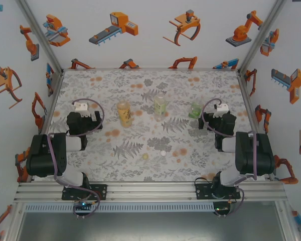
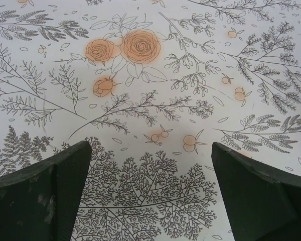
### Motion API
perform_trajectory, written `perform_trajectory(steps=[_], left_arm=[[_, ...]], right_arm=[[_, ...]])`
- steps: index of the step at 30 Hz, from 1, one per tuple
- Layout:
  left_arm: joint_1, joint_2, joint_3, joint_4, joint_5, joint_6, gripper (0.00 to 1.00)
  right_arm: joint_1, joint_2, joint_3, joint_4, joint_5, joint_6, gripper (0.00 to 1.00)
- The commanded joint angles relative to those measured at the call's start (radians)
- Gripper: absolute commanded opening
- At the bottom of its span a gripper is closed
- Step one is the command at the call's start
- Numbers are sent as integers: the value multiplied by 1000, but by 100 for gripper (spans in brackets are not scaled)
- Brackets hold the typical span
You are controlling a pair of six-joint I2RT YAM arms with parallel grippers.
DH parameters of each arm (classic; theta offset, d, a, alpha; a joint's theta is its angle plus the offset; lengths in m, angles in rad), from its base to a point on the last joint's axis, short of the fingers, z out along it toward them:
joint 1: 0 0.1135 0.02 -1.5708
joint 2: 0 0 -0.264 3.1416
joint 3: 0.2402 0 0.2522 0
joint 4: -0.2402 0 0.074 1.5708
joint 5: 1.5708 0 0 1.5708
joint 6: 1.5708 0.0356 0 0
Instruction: Screw on the bottle caps
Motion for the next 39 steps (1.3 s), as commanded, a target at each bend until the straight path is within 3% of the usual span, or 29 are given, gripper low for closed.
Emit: perform_trajectory(steps=[1, 21, 26, 36, 39], left_arm=[[1, -5, 22, -1, 9, -14, 97], [0, -4, 22, 0, 4, -16, 97], [3, -4, 22, 0, 8, -17, 97], [1, -4, 22, 0, 6, -15, 97], [-9, -20, 45, -49, -44, -16, 97]], right_arm=[[2, -10, -4, 41, -15, -18, 99], [2, -10, -5, 41, -14, -17, 99], [2, -4, 32, -24, 102, 31, 99], [2, -26, 33, -42, 48, 8, 99], [3, -78, 33, -86, 46, 6, 99]])
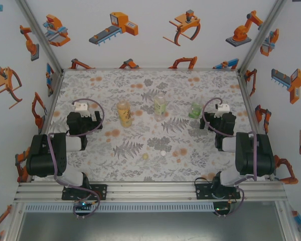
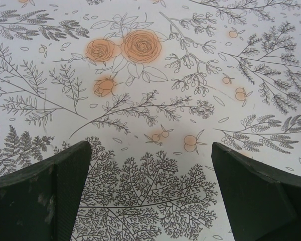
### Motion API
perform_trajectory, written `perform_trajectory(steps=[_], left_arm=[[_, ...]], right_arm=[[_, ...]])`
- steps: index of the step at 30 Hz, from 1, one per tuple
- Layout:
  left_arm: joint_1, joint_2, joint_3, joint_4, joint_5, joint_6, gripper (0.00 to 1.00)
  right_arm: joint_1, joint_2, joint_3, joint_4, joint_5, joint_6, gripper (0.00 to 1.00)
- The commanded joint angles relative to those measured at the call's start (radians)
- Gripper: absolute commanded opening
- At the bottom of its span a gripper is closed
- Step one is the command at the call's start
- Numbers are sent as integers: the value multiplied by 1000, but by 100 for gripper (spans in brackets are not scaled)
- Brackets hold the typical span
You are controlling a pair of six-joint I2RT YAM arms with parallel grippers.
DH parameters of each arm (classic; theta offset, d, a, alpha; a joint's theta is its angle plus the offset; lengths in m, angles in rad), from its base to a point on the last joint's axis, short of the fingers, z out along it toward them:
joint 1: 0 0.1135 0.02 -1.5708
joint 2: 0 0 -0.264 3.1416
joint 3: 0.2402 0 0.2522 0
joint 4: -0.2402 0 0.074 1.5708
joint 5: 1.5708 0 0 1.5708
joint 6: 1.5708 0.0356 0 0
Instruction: Screw on the bottle caps
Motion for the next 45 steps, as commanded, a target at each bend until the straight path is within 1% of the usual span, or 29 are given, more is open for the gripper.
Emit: perform_trajectory(steps=[1, 3, 5, 10, 13, 18, 21, 23, 26, 29, 31, 34, 39, 45], left_arm=[[-9, -32, 52, -69, -42, -19, 97], [-11, -75, 87, -167, -55, -19, 97], [-11, -117, 121, -257, -92, -32, 97], [-17, -227, 187, -439, -153, -72, 97], [-19, -287, 221, -522, -172, -111, 97], [-19, -373, 274, -647, -149, -166, 97], [-19, -411, 319, -737, -127, -186, 97], [-19, -426, 351, -803, -127, -202, 97], [-19, -446, 402, -902, -126, -229, 97], [-17, -462, 466, -1031, -155, -284, 97], [-17, -474, 493, -1086, -169, -321, 97], [-17, -490, 511, -1134, -157, -344, 97], [-19, -522, 514, -1181, -126, -353, 97], [-19, -562, 499, -1198, -89, -366, 97]], right_arm=[[3, -78, 24, -38, -29, -8, 99], [2, -130, 24, -85, -40, -12, 98], [3, -185, 32, -145, -51, -17, 98], [8, -261, 95, -291, -90, -6, 95], [14, -303, 110, -311, -119, 42, 93], [55, -358, 134, -325, -130, 114, 92], [84, -355, 158, -330, -146, 154, 91], [108, -340, 175, -333, -131, 173, 90], [169, -303, 206, -342, -36, 179, 91], [243, -250, 263, -387, 144, 201, 93], [285, -203, 305, -414, 256, 225, 94], [332, -125, 354, -422, 376, 243, 94], [348, -5, 403, -401, 469, 322, 92], [352, 96, 392, -304, 466, 334, 87]])
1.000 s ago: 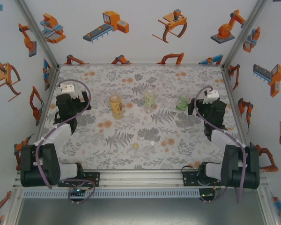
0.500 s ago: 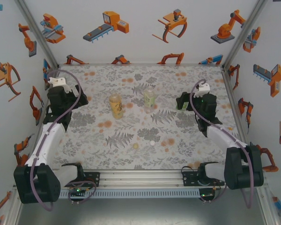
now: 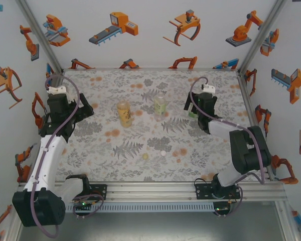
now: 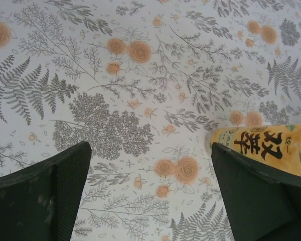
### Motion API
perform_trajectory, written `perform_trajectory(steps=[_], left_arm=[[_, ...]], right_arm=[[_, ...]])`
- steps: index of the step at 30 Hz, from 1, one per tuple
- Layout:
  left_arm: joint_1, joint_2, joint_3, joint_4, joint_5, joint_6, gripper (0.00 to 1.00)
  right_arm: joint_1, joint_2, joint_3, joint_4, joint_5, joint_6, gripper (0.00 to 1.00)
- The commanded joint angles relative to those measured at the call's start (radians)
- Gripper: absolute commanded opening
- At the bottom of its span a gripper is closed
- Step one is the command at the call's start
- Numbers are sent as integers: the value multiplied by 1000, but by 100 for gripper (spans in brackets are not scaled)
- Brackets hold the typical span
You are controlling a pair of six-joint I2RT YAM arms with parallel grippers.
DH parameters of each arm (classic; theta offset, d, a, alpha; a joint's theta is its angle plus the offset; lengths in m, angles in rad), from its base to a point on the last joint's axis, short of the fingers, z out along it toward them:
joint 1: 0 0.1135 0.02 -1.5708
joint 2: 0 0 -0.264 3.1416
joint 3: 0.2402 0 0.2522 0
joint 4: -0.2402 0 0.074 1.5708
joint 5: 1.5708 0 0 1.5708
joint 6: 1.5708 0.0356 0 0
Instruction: Screw on the bottle caps
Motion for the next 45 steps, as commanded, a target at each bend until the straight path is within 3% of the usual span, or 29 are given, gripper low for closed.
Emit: perform_trajectory(steps=[1, 5, 9, 12, 16, 21, 25, 27, 29, 35, 40, 45], left_arm=[[-6, -37, 7, -33, 34, -32, 97], [-8, -64, -6, -33, 43, -53, 97], [-14, -82, -21, -19, 46, -61, 97], [-31, -90, -13, -19, 36, -49, 97], [-62, -97, 13, -16, 36, -36, 97], [-79, -96, 59, 3, 170, -7, 97], [-82, -130, 71, 108, 343, 8, 97], [-83, -142, 77, 171, 437, 12, 97], [-85, -135, 104, 212, 554, 7, 97], [-143, -88, 189, 302, 801, -8, 99], [-275, -30, 207, 429, 963, 10, 100], [-472, 14, 220, 463, 992, 185, 98]], right_arm=[[10, 35, -3, 70, 42, 33, 86], [10, 66, -29, 126, 43, 30, 80], [16, 56, -48, 129, 36, 19, 67], [21, 24, -60, 118, 32, 3, 56], [26, -52, -62, 53, 7, -23, 48], [25, -210, -69, -77, -62, -67, 39], [26, -370, -44, -241, -198, -121, 37], [25, -450, -18, -336, -334, -181, 37], [25, -513, 17, -417, -490, -247, 30], [26, -604, 143, -566, -809, -256, 27], [27, -652, 191, -495, -1004, -163, 23], [36, -642, 231, -298, -1188, 8, 15]])
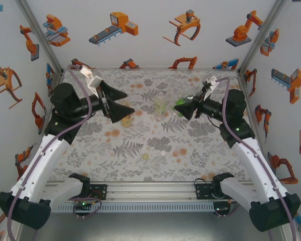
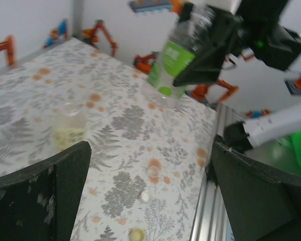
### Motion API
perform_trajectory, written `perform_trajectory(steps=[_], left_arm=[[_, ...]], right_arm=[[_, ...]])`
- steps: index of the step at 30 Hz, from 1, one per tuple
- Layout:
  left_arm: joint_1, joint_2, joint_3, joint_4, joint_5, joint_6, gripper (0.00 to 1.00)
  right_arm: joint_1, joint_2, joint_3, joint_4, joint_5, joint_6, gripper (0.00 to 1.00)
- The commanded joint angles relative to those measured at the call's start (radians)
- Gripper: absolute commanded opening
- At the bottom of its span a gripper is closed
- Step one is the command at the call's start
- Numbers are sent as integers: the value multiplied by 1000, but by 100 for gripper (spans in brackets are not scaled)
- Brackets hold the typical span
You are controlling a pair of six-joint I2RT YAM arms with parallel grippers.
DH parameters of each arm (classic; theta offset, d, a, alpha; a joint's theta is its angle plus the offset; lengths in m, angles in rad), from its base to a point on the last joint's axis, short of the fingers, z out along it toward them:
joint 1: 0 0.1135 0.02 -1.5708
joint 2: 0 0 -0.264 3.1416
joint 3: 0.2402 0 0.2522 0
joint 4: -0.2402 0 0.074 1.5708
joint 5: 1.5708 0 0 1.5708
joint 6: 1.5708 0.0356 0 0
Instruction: Screw on the bottle caps
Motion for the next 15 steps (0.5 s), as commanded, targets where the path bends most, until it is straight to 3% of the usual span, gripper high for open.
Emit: perform_trajectory(steps=[1, 8, 15], left_arm=[[-86, 29, 35, 72, 85, 138, 97], [-180, 127, 92, 101, 88, 170, 97], [-241, 207, 171, 70, 134, 185, 100]], right_arm=[[20, 2, 48, 186, -204, 158, 14], [95, 59, 156, 285, -334, 257, 10], [172, 102, 227, 268, -340, 247, 7]])
